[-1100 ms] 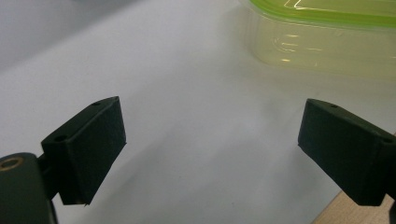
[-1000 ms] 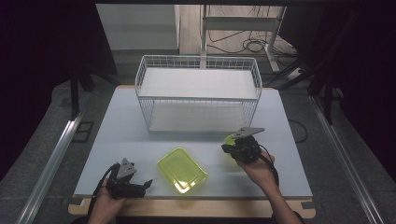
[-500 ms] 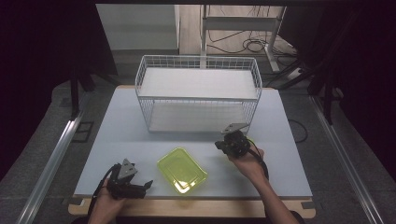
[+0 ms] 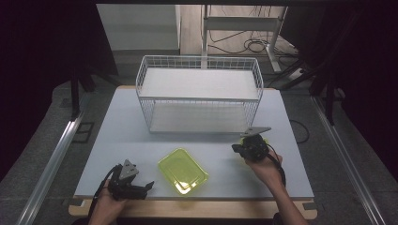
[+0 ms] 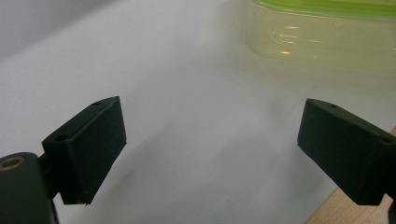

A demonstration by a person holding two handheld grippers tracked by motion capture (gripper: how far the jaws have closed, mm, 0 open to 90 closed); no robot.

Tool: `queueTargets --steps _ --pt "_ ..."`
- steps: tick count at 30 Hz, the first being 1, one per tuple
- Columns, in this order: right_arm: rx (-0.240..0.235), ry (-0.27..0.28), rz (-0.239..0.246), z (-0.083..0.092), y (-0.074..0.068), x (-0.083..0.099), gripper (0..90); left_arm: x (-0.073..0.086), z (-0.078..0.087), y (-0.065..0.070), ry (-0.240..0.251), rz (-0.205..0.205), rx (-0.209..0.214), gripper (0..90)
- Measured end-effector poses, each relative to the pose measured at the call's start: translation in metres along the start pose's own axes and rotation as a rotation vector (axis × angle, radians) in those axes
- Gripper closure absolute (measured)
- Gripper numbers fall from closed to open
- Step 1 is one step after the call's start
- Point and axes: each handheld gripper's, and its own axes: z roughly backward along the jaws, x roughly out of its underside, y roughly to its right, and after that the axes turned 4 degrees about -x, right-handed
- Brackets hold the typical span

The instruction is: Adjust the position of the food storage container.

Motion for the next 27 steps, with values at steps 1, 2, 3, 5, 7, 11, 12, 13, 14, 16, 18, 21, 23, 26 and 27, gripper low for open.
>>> queueTargets --steps 1,2,3,5,7,11,12,13,14,16,18,21,23,26,27 --pt "0.005 0.000 -0.011 0.003 0.002 0.003 88.9 0.000 0.000 0.000 -0.004 0.000 -0.001 7.8" --pt "0.010 0.007 -0.015 0.006 0.005 0.006 89.0 0.000 -0.001 0.000 -0.007 -0.001 -0.002 7.8" --pt "0.010 0.007 -0.015 0.006 0.005 0.006 89.0 0.000 -0.001 0.000 -0.007 -0.001 -0.002 7.9" --pt "0.018 0.015 -0.044 0.011 0.011 0.015 89.0 0.000 -0.001 0.001 -0.014 0.001 -0.002 8.1" --pt "0.019 0.020 -0.051 0.014 0.011 0.017 89.0 -0.001 -0.001 0.001 -0.021 0.010 -0.003 9.1" --pt "0.000 0.043 -0.030 0.020 0.000 0.017 89.0 -0.003 0.003 -0.001 -0.021 -0.001 0.008 11.0" --pt "-0.005 0.047 -0.019 0.022 -0.003 0.017 89.0 -0.004 0.004 -0.002 -0.019 -0.012 0.007 13.6" --pt "-0.012 0.055 -0.010 0.023 -0.008 0.017 88.9 -0.006 0.006 -0.004 -0.012 -0.018 0.006 18.8" --pt "-0.020 0.060 -0.007 0.024 -0.013 0.017 88.9 -0.008 0.007 -0.007 -0.006 -0.011 0.005 25.6" --pt "-0.043 0.063 0.004 0.026 -0.022 0.020 88.9 -0.012 0.008 -0.015 0.006 0.011 0.039 42.4" --pt "-0.061 0.061 0.014 0.027 -0.033 0.024 88.9 -0.015 0.005 -0.024 0.008 0.023 0.063 59.0" --pt "-0.098 0.052 0.026 0.026 -0.050 0.032 88.9 -0.020 -0.004 -0.035 -0.005 0.034 0.104 79.9" --pt "-0.125 0.041 0.038 0.024 -0.061 0.036 88.9 -0.026 -0.013 -0.036 -0.035 -0.008 0.100 86.0" --pt "-0.160 0.024 0.061 0.019 -0.076 0.039 88.9 -0.037 -0.028 -0.038 -0.056 -0.046 0.101 89.7" --pt "-0.173 0.020 0.066 0.018 -0.081 0.039 88.9 -0.041 -0.033 -0.038 -0.058 -0.050 0.110 89.7"
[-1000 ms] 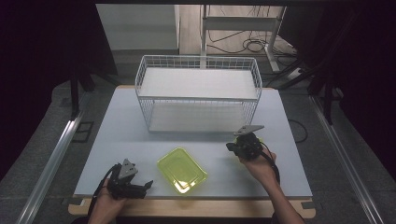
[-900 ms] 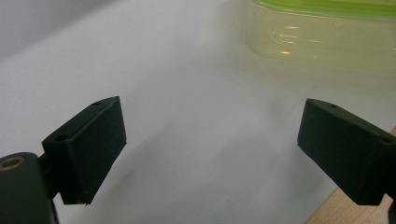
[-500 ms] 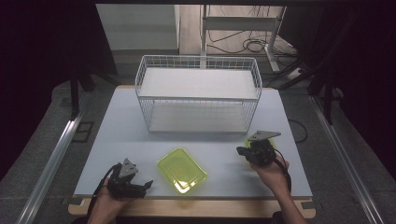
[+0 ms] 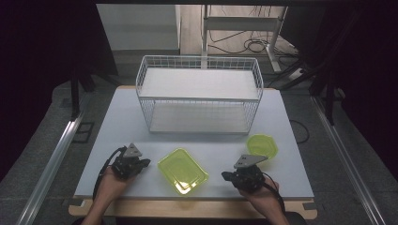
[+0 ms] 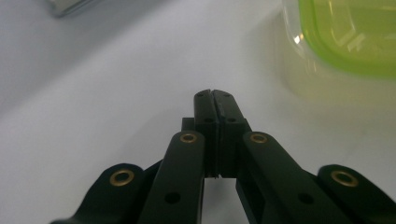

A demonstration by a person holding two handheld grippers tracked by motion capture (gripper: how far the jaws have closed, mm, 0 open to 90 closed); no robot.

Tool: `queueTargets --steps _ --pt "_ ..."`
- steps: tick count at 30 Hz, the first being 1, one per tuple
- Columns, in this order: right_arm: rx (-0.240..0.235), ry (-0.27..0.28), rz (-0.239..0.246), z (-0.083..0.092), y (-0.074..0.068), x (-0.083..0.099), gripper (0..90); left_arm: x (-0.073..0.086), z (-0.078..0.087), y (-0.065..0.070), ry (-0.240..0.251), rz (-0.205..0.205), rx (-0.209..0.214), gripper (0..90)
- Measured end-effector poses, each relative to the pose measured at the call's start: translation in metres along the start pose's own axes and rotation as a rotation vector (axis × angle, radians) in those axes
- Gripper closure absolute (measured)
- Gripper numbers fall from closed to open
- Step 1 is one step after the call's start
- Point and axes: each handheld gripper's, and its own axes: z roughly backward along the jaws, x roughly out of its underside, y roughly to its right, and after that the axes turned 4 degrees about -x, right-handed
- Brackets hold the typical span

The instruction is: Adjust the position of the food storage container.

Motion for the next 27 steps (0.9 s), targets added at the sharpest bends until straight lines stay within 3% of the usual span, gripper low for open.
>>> queueTargets --steps 4,11,14,22,27 --pt "-0.060 -0.015 0.006 -0.012 -0.014 0.001 89.0 -0.010 -0.011 0.002 0.004 -0.023 0.013 89.7" --pt "-0.122 -0.075 0.045 -0.037 -0.032 -0.001 88.9 -0.014 -0.009 0.010 0.044 -0.029 0.048 89.2" --pt "-0.127 -0.076 0.058 -0.043 -0.035 -0.003 88.9 -0.015 -0.011 0.015 0.039 -0.038 0.057 88.3" --pt "-0.117 -0.059 0.017 -0.041 -0.027 -0.002 88.9 -0.018 -0.012 0.031 0.025 -0.066 0.096 88.4" --pt "-0.082 -0.053 -0.001 -0.036 -0.017 0.001 88.8 -0.021 -0.014 0.045 0.023 -0.087 0.135 88.1"
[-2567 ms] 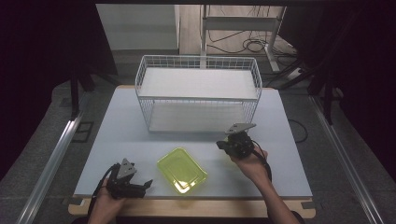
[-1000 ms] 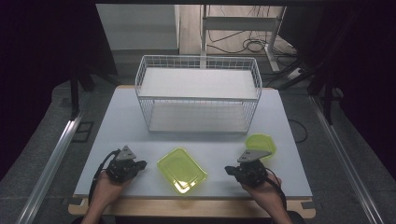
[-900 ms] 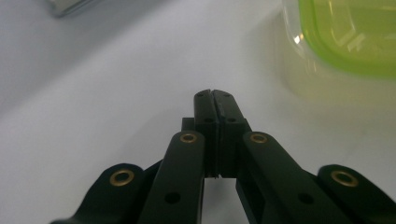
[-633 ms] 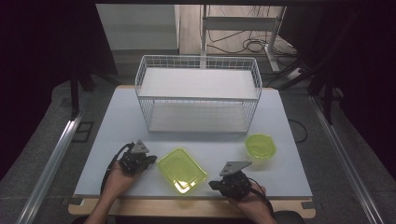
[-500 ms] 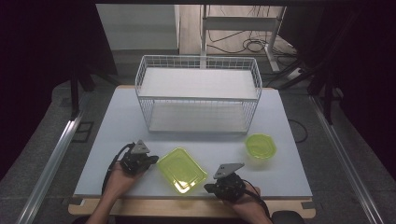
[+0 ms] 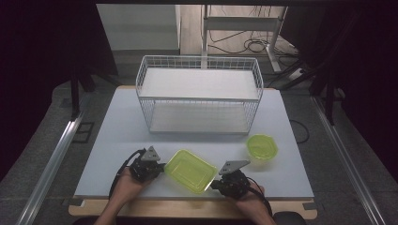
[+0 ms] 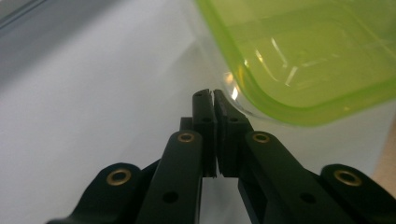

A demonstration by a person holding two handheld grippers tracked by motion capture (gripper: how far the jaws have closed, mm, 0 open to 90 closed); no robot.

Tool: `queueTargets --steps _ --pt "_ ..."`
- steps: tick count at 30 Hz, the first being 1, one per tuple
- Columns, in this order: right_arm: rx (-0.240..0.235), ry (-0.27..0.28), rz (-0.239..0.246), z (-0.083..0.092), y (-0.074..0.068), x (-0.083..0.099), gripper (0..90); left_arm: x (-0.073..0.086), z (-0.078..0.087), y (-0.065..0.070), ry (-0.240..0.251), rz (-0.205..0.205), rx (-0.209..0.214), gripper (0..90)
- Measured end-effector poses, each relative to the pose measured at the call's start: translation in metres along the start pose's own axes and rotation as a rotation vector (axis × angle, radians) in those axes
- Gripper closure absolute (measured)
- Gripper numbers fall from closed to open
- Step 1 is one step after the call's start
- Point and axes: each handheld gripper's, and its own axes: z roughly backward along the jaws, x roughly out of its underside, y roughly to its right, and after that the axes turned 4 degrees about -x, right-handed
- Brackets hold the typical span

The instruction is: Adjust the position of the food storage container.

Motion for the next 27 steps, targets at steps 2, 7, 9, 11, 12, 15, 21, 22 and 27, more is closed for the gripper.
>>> queueTargets --steps 2,7,9,11,12,15,21,22,27 --pt "0.013 0.010 -0.012 0.003 0.004 0.000 88.9 -0.002 -0.001 0.005 -0.004 -0.014 -0.001 88.1" --pt "0.040 0.017 -0.039 0.007 0.016 0.001 88.9 -0.002 -0.002 0.011 -0.012 -0.022 0.030 87.5" --pt "0.051 0.018 -0.054 0.008 0.020 0.002 88.9 -0.002 -0.002 0.013 -0.011 -0.020 0.035 87.2" --pt "0.061 0.022 -0.059 0.009 0.023 0.002 88.8 -0.002 -0.002 0.015 -0.011 -0.019 0.041 87.1" --pt "0.067 0.023 -0.063 0.010 0.025 0.002 88.9 -0.002 -0.002 0.016 -0.008 -0.016 0.045 87.1" --pt "0.079 0.025 -0.074 0.010 0.029 0.001 88.8 -0.001 -0.001 0.019 -0.013 -0.014 0.057 86.7" --pt "0.096 0.019 -0.073 0.010 0.038 0.000 88.8 -0.001 -0.001 0.026 -0.017 -0.023 0.061 86.2" --pt "0.098 0.019 -0.070 0.010 0.039 0.000 88.8 -0.001 -0.001 0.026 -0.018 -0.025 0.062 86.2" --pt "0.106 0.023 -0.068 0.010 0.050 -0.003 88.5 -0.002 -0.002 0.032 -0.019 -0.037 0.075 85.7"
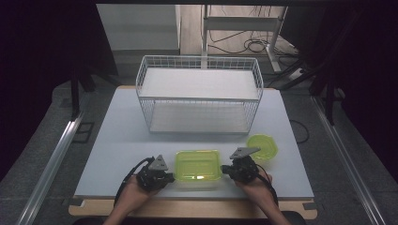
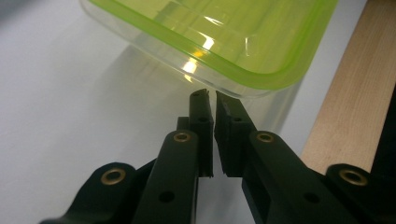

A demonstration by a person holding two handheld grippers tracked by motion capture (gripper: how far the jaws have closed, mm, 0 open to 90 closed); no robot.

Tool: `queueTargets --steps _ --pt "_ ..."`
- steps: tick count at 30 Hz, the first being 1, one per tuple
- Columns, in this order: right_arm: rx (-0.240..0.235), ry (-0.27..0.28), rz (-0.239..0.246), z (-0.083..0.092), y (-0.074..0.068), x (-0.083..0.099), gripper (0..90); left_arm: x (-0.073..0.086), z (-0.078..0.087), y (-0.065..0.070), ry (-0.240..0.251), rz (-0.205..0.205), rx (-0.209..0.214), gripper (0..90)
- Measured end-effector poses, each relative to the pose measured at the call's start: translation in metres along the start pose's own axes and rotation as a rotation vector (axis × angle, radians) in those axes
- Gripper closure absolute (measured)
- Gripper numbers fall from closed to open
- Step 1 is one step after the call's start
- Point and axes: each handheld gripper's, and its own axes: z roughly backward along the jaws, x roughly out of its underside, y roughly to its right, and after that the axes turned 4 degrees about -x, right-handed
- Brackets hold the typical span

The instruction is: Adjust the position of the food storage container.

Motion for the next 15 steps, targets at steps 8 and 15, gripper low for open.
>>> queueTargets --steps 8,15 --pt "0.023 0.005 0.018 0.008 0.003 0.000 87.4 0.002 0.007 -0.005 0.004 0.017 -0.044 83.9" --pt "0.046 0.049 0.000 0.028 0.008 0.005 75.9 0.011 0.023 -0.014 0.048 0.063 -0.079 70.2"
